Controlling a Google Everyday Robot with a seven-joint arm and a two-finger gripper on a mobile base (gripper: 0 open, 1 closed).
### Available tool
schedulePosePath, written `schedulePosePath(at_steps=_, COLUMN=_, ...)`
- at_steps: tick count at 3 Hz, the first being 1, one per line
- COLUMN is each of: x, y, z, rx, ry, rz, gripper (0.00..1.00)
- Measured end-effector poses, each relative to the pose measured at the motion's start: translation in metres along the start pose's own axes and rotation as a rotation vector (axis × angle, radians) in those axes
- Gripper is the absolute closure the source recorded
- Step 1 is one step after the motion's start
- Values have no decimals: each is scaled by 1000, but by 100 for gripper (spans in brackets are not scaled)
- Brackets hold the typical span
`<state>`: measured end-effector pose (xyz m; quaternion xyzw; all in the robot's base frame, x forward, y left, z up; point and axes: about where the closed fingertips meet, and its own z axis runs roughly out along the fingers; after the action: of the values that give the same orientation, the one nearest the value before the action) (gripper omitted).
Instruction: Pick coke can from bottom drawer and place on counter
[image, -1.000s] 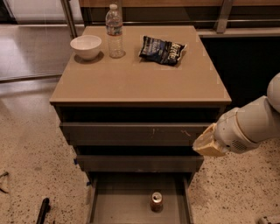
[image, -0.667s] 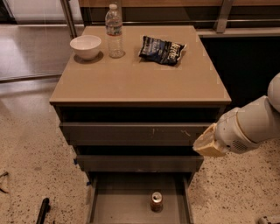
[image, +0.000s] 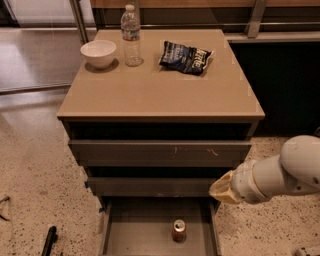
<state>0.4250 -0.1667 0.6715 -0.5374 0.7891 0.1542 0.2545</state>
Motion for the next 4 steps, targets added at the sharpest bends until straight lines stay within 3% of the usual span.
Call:
schedulePosePath(at_steps=1, x=35, y=2, z=76, rx=-56, ry=-54, rz=13, gripper=100)
schedulePosePath(at_steps=2, x=81, y=12, z=147, rx=-134, ry=-36, rz=68, gripper=100)
schedulePosePath(at_steps=3, x=90, y=22, z=163, rx=-169, ry=-42, rz=90, gripper=100)
schedulePosePath(at_steps=4, x=91, y=22, z=165, rx=-170, ry=-41, rz=89, gripper=100)
